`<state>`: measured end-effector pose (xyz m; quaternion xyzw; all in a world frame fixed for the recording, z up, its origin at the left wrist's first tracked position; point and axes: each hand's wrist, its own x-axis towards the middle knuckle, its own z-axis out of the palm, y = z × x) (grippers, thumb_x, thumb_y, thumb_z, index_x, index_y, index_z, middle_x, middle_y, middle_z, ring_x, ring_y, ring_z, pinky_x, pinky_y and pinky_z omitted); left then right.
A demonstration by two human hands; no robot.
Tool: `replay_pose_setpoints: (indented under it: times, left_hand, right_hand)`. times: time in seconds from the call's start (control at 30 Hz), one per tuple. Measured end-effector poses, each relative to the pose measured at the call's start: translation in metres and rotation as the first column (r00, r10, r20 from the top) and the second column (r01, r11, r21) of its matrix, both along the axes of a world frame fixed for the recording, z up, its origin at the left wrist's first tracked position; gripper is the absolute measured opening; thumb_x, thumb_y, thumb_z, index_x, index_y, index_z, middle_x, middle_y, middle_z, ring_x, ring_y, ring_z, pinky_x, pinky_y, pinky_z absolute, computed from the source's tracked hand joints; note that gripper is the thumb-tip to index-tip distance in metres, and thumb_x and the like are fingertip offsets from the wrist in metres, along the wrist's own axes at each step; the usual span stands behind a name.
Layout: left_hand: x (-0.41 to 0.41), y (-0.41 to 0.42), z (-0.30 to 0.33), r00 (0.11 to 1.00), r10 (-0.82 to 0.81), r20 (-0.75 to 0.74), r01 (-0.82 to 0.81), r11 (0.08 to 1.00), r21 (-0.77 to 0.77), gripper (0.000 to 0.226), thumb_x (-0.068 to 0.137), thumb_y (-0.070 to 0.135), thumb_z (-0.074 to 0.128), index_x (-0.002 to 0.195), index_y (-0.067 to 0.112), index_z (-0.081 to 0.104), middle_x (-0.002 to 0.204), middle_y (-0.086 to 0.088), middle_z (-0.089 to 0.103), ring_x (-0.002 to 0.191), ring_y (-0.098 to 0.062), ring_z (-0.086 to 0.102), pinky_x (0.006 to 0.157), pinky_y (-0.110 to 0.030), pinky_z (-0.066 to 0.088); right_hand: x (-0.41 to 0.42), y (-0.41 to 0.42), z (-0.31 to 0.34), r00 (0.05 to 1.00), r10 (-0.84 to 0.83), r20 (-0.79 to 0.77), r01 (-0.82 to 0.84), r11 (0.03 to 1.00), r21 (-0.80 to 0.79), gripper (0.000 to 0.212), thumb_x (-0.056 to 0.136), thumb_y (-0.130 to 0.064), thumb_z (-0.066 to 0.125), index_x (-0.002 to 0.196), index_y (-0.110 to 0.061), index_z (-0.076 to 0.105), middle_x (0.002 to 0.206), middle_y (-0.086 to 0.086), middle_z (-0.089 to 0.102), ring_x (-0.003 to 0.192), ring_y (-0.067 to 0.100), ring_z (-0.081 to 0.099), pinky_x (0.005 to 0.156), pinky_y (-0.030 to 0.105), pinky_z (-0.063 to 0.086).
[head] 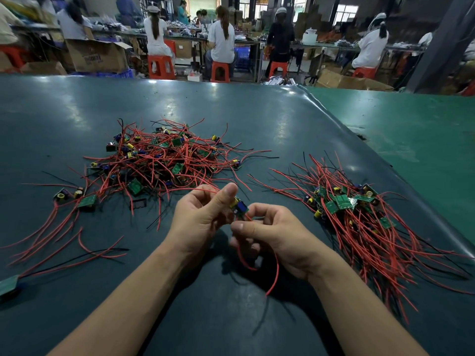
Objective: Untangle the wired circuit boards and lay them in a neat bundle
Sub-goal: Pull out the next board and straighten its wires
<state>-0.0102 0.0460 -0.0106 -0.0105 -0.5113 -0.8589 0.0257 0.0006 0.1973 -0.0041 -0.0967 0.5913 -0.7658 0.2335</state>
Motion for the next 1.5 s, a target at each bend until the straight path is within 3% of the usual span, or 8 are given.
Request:
replay_pose_setpoints:
  times: [0.2,0.33,0.43,0.63,0.8,1.0,1.13,1.5]
  left_hand:
    - [-0.003,-0.003,-0.003,0.994,0.078,-0.074,-0.081,0.996,-0.044,0.015,0.066,0.026,0.075,0.070,0.017,0.064,0.060,0.002,0.063,0.052,-0.010,0.058,0.054,-0.022,0.051]
    - [0.000,0.000,-0.008,0.953,0.223,-0.206,-0.292,0.855,-0.428,0.031,0.065,0.039,0.077,0.065,0.011,0.064,0.051,0.002,0.062,0.046,-0.006,0.054,0.048,-0.017,0.045]
    - [-0.002,0.000,-0.007,0.959,0.244,-0.145,-0.280,0.896,-0.344,0.034,0.074,0.039,0.070,0.068,0.006,0.065,0.050,0.001,0.061,0.040,-0.007,0.050,0.043,-0.016,0.041]
    - [-0.005,-0.002,-0.007,0.970,0.230,-0.081,-0.243,0.935,-0.259,0.044,0.081,0.051,0.057,0.080,0.009,0.069,0.062,-0.001,0.066,0.042,-0.009,0.050,0.046,-0.020,0.041]
    - [-0.006,-0.002,-0.007,0.972,0.234,-0.028,-0.233,0.935,-0.267,0.044,0.084,0.052,0.055,0.073,0.012,0.068,0.059,-0.002,0.063,0.042,-0.009,0.048,0.049,-0.025,0.036]
    - [-0.006,-0.004,-0.007,0.971,0.238,-0.012,-0.232,0.933,-0.274,0.044,0.093,0.045,0.052,0.074,0.009,0.068,0.057,-0.002,0.062,0.042,-0.009,0.047,0.046,-0.023,0.036]
    - [-0.006,-0.005,-0.007,0.970,0.242,-0.005,-0.236,0.938,-0.254,0.043,0.095,0.042,0.052,0.074,0.008,0.068,0.057,-0.002,0.062,0.043,-0.009,0.047,0.044,-0.019,0.037]
    - [-0.008,-0.005,-0.007,0.973,0.232,0.007,-0.222,0.940,-0.258,0.042,0.097,0.040,0.051,0.074,0.009,0.067,0.056,-0.001,0.061,0.042,-0.009,0.047,0.042,-0.020,0.036]
  right_hand:
    - [-0.002,0.002,-0.001,0.996,0.013,-0.084,-0.001,0.990,0.141,0.015,0.080,-0.020,0.074,0.087,-0.015,0.062,0.065,0.009,0.062,0.046,0.011,0.050,0.044,0.019,0.039]
    - [-0.002,-0.004,-0.013,0.849,-0.048,-0.527,0.343,0.808,0.479,0.030,0.077,-0.030,0.082,0.097,-0.024,0.062,0.066,-0.008,0.056,0.054,0.005,0.049,0.054,0.022,0.043]
    - [-0.003,-0.005,-0.018,0.750,-0.017,-0.661,0.477,0.706,0.523,0.019,0.080,-0.032,0.079,0.093,-0.023,0.069,0.065,-0.006,0.062,0.056,0.004,0.052,0.059,0.024,0.047]
    - [-0.006,-0.002,0.001,0.926,-0.355,-0.131,0.358,0.934,-0.004,0.022,0.099,-0.022,0.053,0.100,-0.002,0.063,0.065,0.010,0.070,0.044,0.016,0.058,0.043,0.023,0.047]
    - [-0.010,0.013,0.012,0.909,-0.418,-0.013,0.415,0.905,-0.096,0.045,0.079,-0.049,0.058,0.082,-0.008,0.075,0.051,0.009,0.062,0.039,0.015,0.052,0.042,0.020,0.040]
    - [-0.018,0.024,0.014,0.845,-0.529,0.075,0.533,0.826,-0.184,0.036,0.091,-0.033,0.060,0.060,-0.014,0.066,0.047,-0.002,0.047,0.035,0.008,0.035,0.037,0.016,0.025]
    - [-0.022,0.037,0.015,0.856,-0.490,0.166,0.515,0.773,-0.370,0.034,0.098,-0.041,0.046,0.094,-0.017,0.070,0.062,-0.007,0.055,0.045,0.006,0.042,0.043,0.017,0.037]
    - [-0.018,0.021,0.006,0.839,-0.534,-0.101,0.544,0.822,0.171,0.034,0.088,-0.009,0.054,0.055,-0.014,0.062,0.054,0.005,0.058,0.039,0.013,0.054,0.036,0.017,0.038]
